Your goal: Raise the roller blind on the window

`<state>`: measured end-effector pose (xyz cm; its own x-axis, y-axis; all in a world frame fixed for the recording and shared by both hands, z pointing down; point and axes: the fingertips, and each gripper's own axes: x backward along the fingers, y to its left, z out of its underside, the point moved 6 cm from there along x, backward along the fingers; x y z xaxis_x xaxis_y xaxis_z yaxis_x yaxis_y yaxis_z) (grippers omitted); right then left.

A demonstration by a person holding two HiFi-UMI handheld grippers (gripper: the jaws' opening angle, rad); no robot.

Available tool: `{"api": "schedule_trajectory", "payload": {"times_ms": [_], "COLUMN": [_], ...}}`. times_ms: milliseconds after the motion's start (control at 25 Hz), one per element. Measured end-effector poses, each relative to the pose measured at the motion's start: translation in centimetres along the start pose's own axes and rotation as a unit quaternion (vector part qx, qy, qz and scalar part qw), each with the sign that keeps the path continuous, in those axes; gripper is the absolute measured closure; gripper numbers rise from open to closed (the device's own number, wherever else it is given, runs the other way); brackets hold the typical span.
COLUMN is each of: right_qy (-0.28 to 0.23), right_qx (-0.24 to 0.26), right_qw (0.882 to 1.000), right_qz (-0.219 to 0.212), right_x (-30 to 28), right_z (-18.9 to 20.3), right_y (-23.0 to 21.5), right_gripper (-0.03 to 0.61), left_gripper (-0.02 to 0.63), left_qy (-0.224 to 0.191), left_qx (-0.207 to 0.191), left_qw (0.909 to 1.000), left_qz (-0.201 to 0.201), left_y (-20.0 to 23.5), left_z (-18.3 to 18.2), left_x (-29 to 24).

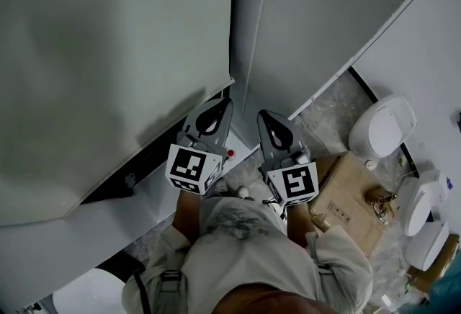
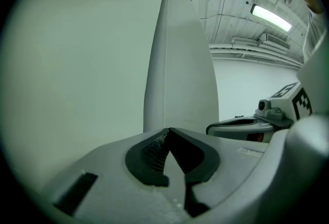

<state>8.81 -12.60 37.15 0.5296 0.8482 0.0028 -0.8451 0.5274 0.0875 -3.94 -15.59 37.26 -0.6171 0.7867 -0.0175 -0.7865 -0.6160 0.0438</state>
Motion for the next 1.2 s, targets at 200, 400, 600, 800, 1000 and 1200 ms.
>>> {"api": "schedule_trajectory", "payload": {"times_ms": [200,400,600,800,1000,1200], "right_qy": [0.013,0.008,0.022,0.016,0.036,0.032], "right_qx": [-0.002,0.004,0.003,0.009,0.002,0.004], "right_qw": [1.000,1.000,0.999,0.999,0.998,0.998], "right_qz": [0.013,0.025,0.036,0.043,0.051,0.055], "right_x": [-0.9,-1.4,-1.3,-1.6,-1.7,-2.0], "right_z": [0.4,0.4,0.8,0.6,1.1,1.1], "right_y": [-0.8,-1.2,-1.6,-1.9,-1.9,-2.1], "right_gripper": [0.568,0.568,0.568,0.568,0.568,0.568], "left_gripper": [0.604,0.595,0.579,0.560,0.541,0.524], "left_qy": [0.003,0.005,0.008,0.012,0.013,0.011], "left_qx": [0.002,0.004,0.001,-0.003,-0.005,-0.005], "left_qw": [0.9998,0.9995,0.9991,0.9988,0.9986,0.9981], "left_qz": [0.018,0.032,0.042,0.046,0.051,0.061], "left_y": [0.8,1.2,1.3,1.8,2.2,2.4], "left_z": [0.2,0.6,0.7,0.7,0.9,0.7], "left_x": [-1.8,-3.1,-4.2,-5.4,-6.3,-7.3]}}
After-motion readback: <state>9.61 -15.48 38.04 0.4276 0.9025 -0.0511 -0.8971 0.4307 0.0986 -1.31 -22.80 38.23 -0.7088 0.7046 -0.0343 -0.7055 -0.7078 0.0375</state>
